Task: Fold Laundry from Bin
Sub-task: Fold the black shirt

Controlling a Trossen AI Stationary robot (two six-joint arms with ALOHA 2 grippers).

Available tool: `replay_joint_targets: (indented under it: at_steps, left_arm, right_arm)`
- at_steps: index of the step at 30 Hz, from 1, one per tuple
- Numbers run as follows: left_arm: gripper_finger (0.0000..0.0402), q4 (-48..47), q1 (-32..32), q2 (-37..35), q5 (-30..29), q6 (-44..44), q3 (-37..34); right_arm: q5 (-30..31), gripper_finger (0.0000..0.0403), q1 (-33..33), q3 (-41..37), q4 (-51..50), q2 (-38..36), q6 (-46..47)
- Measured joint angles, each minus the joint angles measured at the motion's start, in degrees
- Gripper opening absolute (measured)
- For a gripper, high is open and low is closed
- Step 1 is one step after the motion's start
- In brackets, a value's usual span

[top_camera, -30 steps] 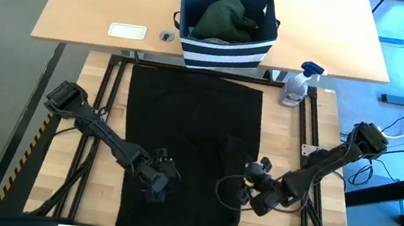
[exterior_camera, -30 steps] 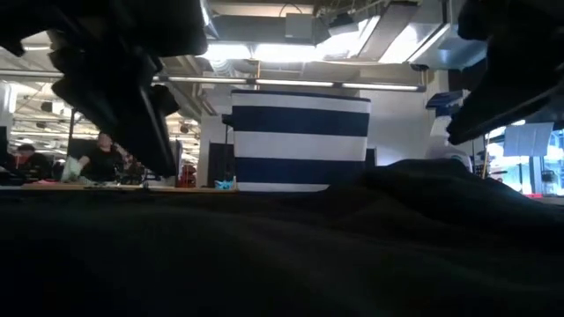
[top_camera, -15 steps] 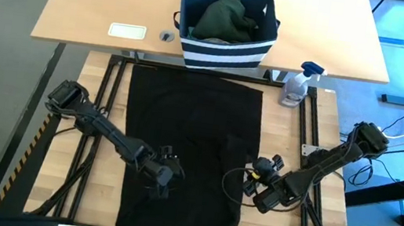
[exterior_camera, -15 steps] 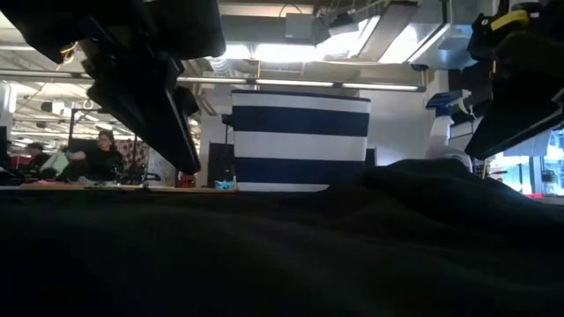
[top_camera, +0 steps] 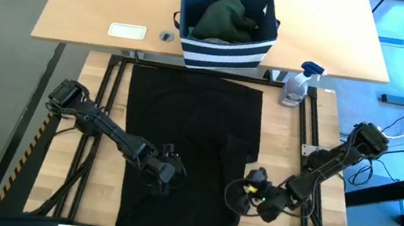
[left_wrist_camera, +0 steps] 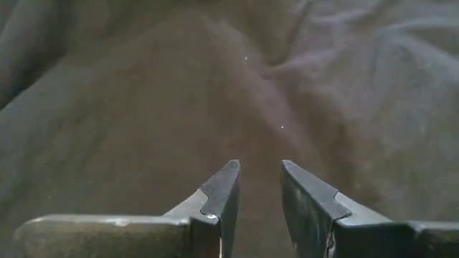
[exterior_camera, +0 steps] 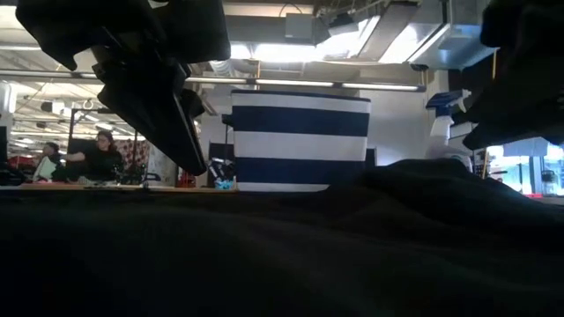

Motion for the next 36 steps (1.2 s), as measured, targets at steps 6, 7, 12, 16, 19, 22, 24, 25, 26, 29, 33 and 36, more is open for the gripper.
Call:
replay_joint_targets:
  at_steps: [6, 7, 12, 16, 19, 22, 24, 25, 26, 29, 33, 36]
  left_arm:
    - [0.0095, 1.3, 0.0, 0.0, 0.0, 0.4, 0.0]
    - [0.0095, 1.7, 0.0, 0.0, 0.0, 0.9, 0.0]
    - [0.0095, 3.3, 0.3, 0.0, 0.0, 1.6, 0.0]
    - [0.0095, 3.7, 0.4, 0.0, 0.0, 1.6, 0.0]
    - [0.0095, 4.9, 0.4, 0.0, 0.0, 1.6, 0.0]
    - [0.0095, 5.6, 0.4, 0.0, 0.0, 1.6, 0.0]
    - [0.0095, 5.6, 0.4, 0.0, 0.0, 1.6, 0.0]
    - [0.0095, 5.6, 0.4, 0.0, 0.0, 1.6, 0.0]
    - [0.0095, 5.4, 0.4, 0.0, 0.2, 1.6, 0.0]
    - [0.0095, 4.1, 0.4, 0.0, 4.4, 0.5, 0.0]
    - [0.0095, -2.0, -0.6, 0.0, 10.9, -4.1, 0.0]
    - [0.0095, -8.0, -3.1, 0.0, 14.5, -8.0, 0.0]
  right_arm:
    - [11.2, 0.0198, 4.2, -7.7, -5.6, -9.6, 10.2]
    - [11.9, 0.0198, 4.4, -9.8, -4.3, -11.3, 10.9]
    - [11.1, 0.0198, 2.5, -18.3, 2.3, -17.1, 12.3]
    - [7.7, 0.0198, -2.0, -20.1, 3.8, -18.4, 10.1]
    - [3.2, 0.0198, -6.0, -20.3, 5.8, -18.4, 5.4]
    - [-1.1, 0.0198, -9.8, -20.2, 11.1, -18.4, -1.2]
    - [-4.3, 0.0198, -12.3, -20.2, 13.9, -18.4, -4.4]
    - [-5.6, 0.0198, -13.3, -20.2, 14.3, -18.4, -5.3]
    - [-6.6, 0.0198, -14.2, -20.2, 14.3, -18.4, -6.1]
    - [-8.0, 0.0198, -15.7, -20.2, 16.6, -18.4, -8.4]
    - [-9.4, 0.0198, -15.8, -20.2, 24.4, -18.6, -15.4]
    - [-9.1, 0.0198, -15.8, -18.9, 25.5, -19.3, -19.4]
